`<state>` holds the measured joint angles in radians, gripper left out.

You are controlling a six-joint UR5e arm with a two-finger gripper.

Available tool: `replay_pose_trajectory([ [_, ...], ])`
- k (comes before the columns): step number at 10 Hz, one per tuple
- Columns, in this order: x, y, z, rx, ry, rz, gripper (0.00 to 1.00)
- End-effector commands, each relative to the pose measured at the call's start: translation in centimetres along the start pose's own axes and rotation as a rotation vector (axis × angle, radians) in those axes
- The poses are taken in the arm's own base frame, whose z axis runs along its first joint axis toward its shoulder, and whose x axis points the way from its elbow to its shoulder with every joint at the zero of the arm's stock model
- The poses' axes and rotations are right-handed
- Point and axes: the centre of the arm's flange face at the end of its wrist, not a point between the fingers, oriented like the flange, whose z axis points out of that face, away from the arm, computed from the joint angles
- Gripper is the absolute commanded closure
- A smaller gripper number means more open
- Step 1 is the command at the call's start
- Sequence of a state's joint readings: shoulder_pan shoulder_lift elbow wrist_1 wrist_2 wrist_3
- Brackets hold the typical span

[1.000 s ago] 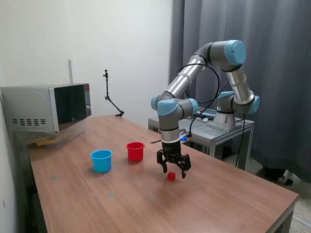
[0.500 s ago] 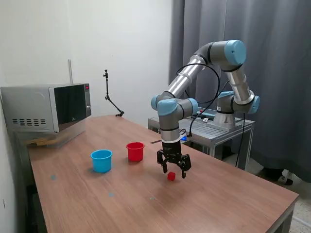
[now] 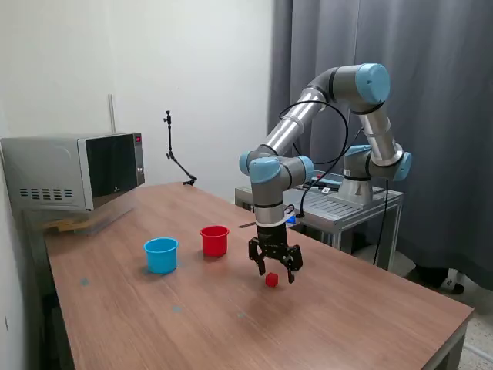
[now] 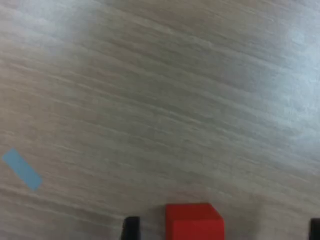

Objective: Place red objects in the red bin, and blue objects in the blue bin.

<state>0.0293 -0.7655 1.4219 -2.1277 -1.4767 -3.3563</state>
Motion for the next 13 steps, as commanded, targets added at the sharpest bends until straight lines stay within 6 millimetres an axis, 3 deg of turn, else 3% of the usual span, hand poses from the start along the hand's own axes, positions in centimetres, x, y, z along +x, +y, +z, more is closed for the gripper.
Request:
replay_pose_trajectory([
  [1, 0.0, 0.0, 0.0, 0.000, 0.001, 0.000, 1.00],
  [8, -0.4, 0.2, -0.4, -0.005, -0.014, 0.028, 1.00],
  [10, -1.3, 2.3, -4.4, -0.073, -0.102, 0.031, 1.00],
  [13, -5.4, 5.1, -13.6, -0.179, -0.150, 0.087, 1.00],
])
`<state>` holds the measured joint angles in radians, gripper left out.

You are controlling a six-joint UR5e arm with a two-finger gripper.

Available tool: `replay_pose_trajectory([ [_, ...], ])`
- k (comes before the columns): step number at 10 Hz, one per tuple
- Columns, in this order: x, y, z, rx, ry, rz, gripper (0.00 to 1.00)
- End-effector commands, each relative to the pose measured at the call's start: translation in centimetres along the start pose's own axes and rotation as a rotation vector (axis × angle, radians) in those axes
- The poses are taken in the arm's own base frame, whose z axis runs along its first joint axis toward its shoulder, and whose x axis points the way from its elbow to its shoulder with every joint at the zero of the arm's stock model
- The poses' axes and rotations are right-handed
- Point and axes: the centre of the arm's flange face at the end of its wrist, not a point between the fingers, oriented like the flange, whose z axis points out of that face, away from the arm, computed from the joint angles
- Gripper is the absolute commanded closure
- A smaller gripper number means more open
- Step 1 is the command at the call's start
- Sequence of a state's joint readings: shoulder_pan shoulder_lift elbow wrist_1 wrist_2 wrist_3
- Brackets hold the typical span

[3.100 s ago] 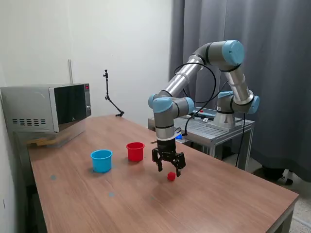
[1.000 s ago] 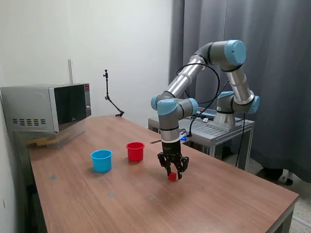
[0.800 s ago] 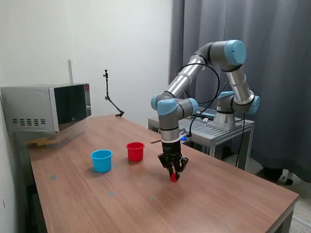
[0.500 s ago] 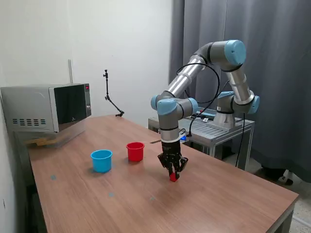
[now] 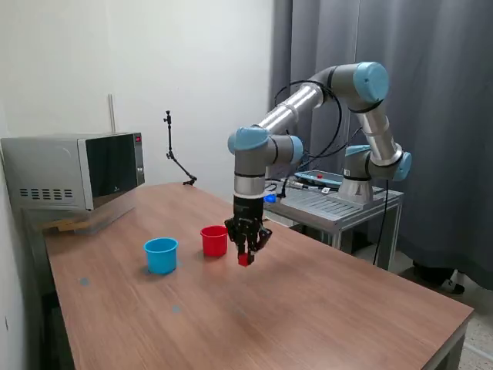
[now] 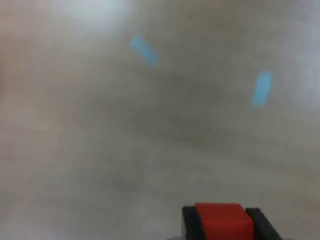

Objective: Place red objects in the red bin, and blue objects in the blue bin.

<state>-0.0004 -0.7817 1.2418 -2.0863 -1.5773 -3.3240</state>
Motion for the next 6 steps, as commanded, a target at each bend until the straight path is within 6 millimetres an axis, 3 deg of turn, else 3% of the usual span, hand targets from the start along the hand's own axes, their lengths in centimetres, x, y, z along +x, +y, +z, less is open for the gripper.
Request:
replay_pose_trajectory([
  [1, -4.5, 2.0, -4.7, -0.051, -0.026, 0.081, 1.00],
  [4, -11.4, -0.3, -2.5, 0.045, -0.082, 0.310, 1.00],
  [6, -14.6, -2.1, -1.2, 0.090, -0.081, 0.435, 1.00],
])
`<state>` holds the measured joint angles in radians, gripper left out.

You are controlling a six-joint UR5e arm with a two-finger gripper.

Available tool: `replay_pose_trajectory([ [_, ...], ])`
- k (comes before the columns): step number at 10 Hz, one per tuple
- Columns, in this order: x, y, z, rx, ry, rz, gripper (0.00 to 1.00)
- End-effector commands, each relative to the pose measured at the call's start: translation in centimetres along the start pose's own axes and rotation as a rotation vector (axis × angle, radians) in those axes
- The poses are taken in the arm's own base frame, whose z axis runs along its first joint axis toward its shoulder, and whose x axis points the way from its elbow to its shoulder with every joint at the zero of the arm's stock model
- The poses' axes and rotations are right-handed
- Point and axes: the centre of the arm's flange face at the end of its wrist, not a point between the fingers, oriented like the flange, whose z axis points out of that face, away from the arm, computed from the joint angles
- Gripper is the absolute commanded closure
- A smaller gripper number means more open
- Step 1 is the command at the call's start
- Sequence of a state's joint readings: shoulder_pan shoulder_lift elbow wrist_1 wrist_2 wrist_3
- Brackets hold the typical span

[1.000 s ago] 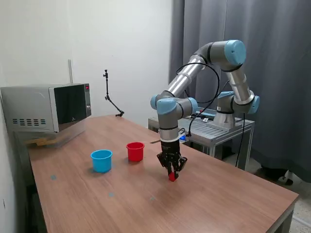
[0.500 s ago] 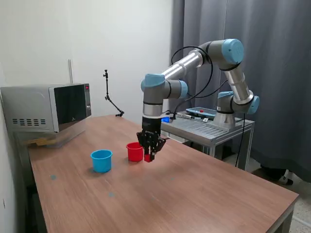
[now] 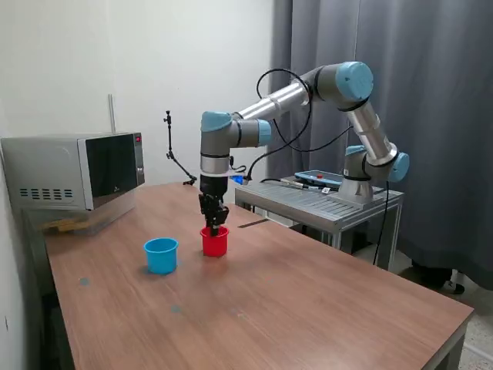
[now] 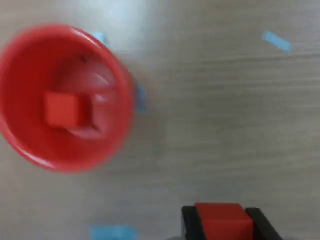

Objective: Place red objects in the red bin, and blue objects in the blue bin.

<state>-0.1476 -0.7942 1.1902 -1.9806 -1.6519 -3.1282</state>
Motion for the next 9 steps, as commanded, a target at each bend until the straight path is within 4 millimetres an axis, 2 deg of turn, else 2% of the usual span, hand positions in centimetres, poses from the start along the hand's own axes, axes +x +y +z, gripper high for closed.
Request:
replay_pose_trajectory([
  [1, -3.9, -0.5, 1.5, 0.050, -0.030, 0.147, 1.00],
  [3, -6.5, -0.8, 0.6, 0.047, -0.095, 0.246, 1.00],
  [6, -9.7, -3.4, 0.0, 0.075, -0.098, 0.321, 1.00],
  [7, -9.9, -4.1, -0.4, 0.078, -0.096, 0.324, 1.00],
  [9, -9.6, -4.9, 0.5, 0.101, -0.089, 0.338, 1.00],
])
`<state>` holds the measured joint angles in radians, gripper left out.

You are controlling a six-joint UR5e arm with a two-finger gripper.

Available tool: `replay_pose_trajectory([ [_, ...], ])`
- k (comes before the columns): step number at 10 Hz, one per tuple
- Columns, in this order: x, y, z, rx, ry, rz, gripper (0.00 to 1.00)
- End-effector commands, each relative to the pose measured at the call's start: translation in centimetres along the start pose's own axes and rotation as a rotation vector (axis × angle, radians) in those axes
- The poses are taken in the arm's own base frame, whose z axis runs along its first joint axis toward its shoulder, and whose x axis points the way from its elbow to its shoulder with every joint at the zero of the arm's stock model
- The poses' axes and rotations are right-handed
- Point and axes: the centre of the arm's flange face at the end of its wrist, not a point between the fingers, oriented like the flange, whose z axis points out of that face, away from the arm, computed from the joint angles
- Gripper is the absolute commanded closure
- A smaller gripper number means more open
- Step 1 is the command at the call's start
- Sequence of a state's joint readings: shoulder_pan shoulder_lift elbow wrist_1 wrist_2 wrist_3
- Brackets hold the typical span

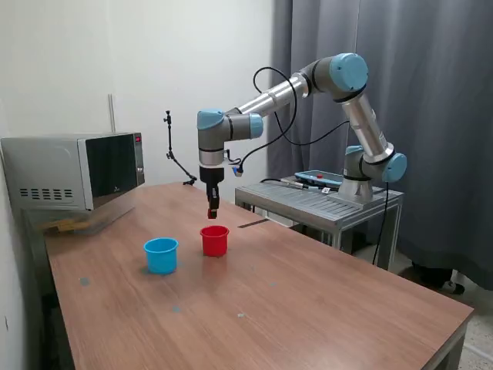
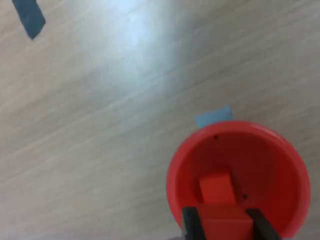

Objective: Place red objects in the red bin, and blue objects in the blue bin.

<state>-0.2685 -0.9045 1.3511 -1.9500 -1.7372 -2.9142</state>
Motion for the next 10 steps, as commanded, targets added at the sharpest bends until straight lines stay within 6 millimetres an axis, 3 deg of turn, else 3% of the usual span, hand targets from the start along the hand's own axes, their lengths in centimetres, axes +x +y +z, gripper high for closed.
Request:
replay_pose_trajectory([
  [1, -0.1, -1.3, 1.2, 0.030, 0.003, 0.021, 1.00],
  [5, 1.5, -2.6, 1.5, 0.040, 0.001, 0.001, 1.00],
  [10, 2.1, -2.8, 1.3, 0.036, 0.003, -0.006, 1.00],
])
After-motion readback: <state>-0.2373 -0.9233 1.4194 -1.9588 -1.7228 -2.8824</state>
